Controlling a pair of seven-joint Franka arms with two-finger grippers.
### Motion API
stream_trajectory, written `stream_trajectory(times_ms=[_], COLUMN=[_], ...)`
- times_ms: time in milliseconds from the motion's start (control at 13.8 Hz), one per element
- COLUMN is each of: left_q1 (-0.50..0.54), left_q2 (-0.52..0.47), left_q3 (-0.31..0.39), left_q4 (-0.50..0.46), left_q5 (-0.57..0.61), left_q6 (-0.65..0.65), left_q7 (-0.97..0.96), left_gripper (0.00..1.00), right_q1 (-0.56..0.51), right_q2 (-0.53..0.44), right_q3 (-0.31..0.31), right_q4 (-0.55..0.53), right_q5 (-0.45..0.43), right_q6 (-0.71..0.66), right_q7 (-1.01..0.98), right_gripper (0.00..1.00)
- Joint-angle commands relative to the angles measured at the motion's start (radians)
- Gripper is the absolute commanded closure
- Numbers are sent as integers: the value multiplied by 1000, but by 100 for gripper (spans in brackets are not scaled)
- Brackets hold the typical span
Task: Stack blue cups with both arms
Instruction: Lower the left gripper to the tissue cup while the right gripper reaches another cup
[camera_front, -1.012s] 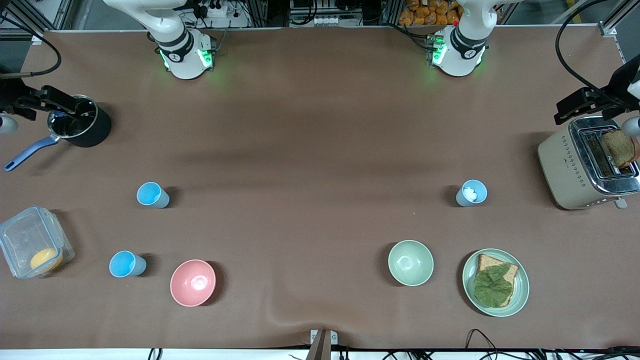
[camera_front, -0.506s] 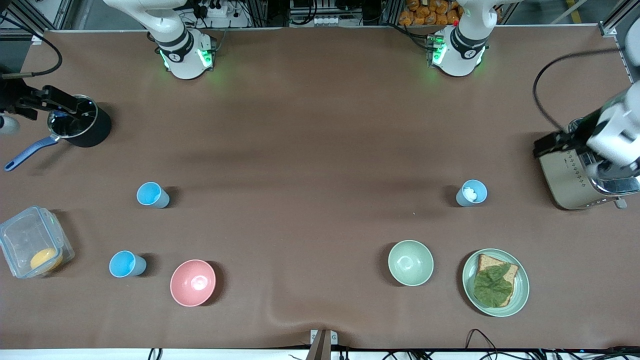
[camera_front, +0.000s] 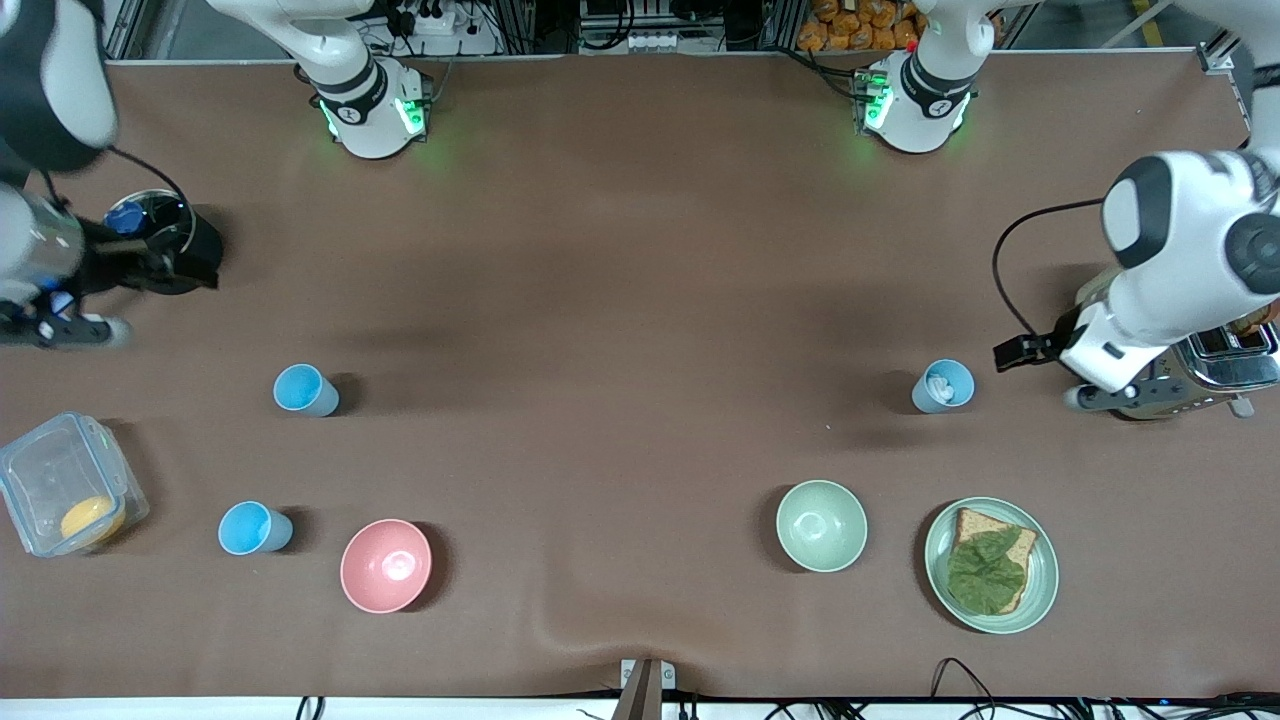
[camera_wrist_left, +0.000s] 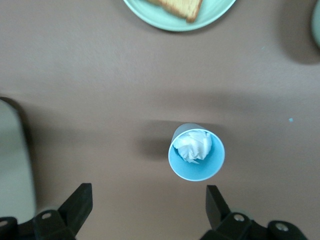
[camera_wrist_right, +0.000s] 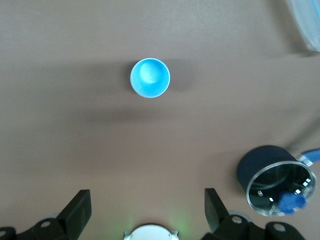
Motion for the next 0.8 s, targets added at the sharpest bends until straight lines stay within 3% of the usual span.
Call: stream_trajectory(times_ms=[0, 434, 723], left_q1=[4, -2, -19], left_q2=[31, 111, 179], left_q3=[-4, -7, -14], left_q4=[-20, -22, -11], left_q5=[22, 23, 22], left_q6=[47, 118, 170], left_q7=[6, 0, -4], left_gripper=[0, 0, 0], right_q1=[-18, -12, -12], right_q2=[1, 223, 257], right_q3=[11, 11, 11], right_q4=[-99, -100, -101], right_q5=[-3, -3, -3], right_q6=[96, 324, 372], right_q7=[8, 19, 19], right_gripper=[0, 0, 0])
